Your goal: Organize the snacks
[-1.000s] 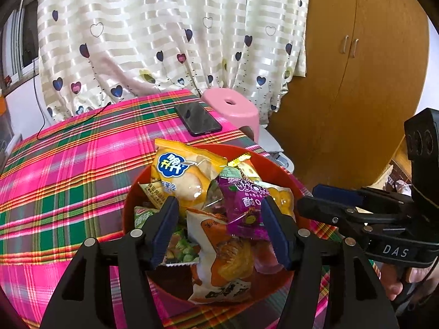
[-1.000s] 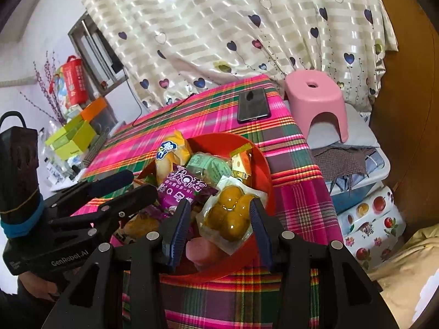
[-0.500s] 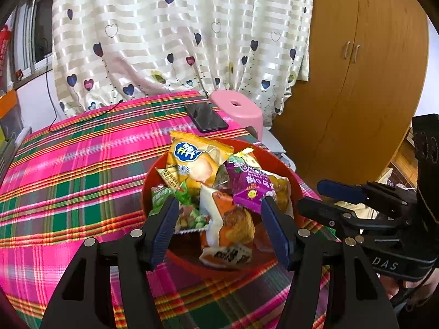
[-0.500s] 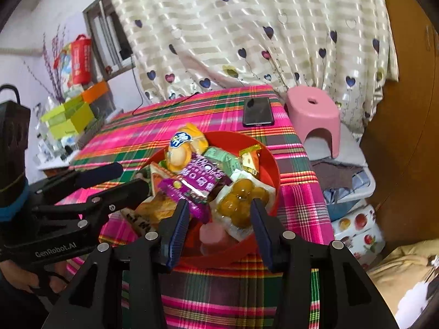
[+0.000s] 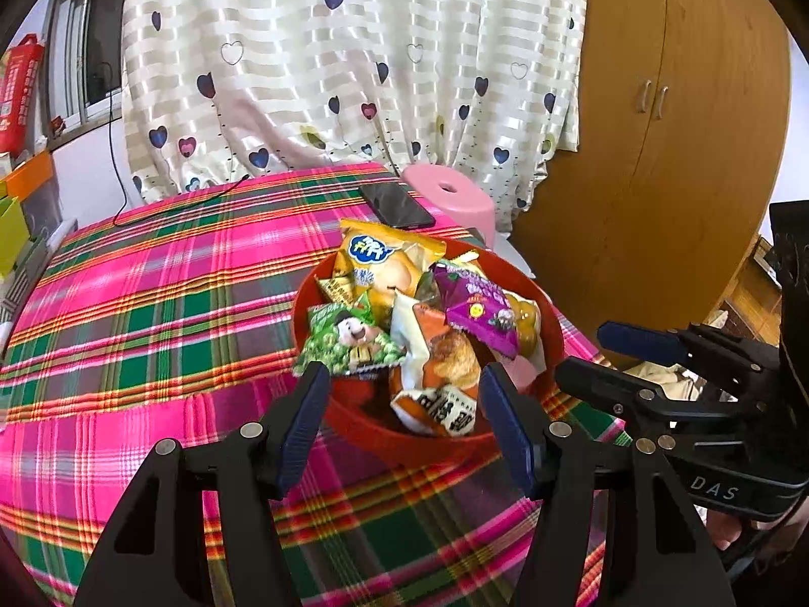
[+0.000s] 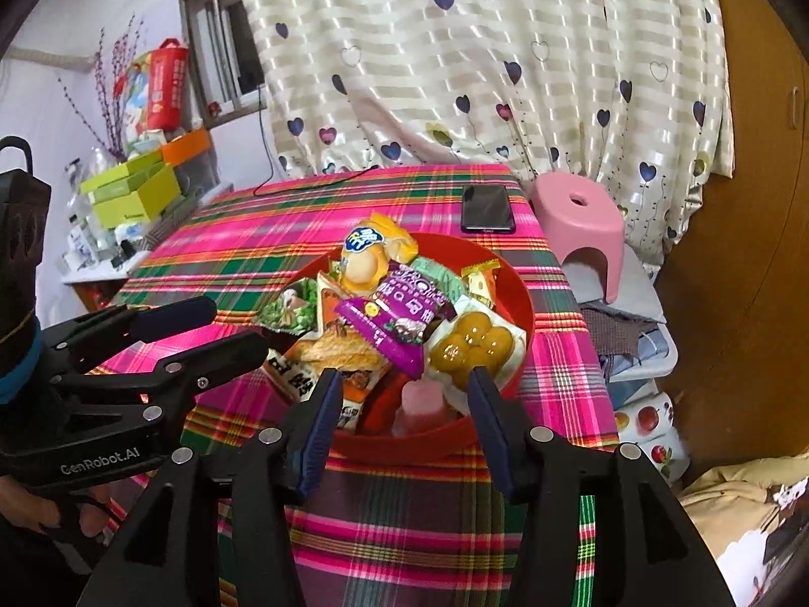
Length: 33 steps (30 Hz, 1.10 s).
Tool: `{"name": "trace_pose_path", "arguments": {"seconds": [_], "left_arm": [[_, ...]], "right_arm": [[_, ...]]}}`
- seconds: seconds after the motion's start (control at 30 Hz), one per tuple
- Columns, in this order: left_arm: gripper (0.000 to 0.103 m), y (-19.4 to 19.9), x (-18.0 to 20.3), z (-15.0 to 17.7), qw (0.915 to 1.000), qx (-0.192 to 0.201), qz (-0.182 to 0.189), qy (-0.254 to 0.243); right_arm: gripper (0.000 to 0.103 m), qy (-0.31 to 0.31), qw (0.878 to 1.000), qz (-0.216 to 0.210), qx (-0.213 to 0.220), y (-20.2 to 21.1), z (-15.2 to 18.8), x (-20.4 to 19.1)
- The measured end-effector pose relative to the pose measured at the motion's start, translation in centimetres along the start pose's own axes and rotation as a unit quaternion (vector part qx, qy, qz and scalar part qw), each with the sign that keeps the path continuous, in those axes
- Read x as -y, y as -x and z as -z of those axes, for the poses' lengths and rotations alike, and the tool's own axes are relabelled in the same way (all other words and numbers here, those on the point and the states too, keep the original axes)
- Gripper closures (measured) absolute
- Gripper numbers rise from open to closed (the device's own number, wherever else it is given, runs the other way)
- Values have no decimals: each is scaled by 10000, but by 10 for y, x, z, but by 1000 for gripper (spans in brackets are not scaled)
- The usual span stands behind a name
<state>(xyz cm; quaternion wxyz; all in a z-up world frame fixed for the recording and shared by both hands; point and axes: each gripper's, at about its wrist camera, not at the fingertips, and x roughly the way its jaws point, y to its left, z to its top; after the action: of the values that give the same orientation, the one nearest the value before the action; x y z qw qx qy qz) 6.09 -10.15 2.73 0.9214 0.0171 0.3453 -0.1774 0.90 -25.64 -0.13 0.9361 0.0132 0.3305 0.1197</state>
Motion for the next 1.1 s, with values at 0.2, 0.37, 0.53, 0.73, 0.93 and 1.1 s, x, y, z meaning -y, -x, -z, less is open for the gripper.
{"name": "trace_pose_path", "arguments": {"seconds": [0.2,0.37,0.53,0.73,0.93,1.1], "left_arm": [[40,0,0,12,9999,-106,-52,-10],[40,-1,-3,17,9998,-193,-66,58],[40,-4,-4,19,9995,-248,9,171],[40,-7,-4,24,9991,-346,66,219],[40,-10,-4,25,9988,-419,51,238],[40,-10,-4,25,9988,-424,51,221]], "right_arm": [[53,9,9999,84,-77,1,9,-4],[52,20,9998,121,-125,0,13,-6],[52,80,9998,118,-165,-1,15,-10],[52,144,9996,20,-223,-4,19,-12],[52,210,9995,-92,-228,-5,20,-15],[52,246,9992,-184,-273,-7,21,-19]]}}
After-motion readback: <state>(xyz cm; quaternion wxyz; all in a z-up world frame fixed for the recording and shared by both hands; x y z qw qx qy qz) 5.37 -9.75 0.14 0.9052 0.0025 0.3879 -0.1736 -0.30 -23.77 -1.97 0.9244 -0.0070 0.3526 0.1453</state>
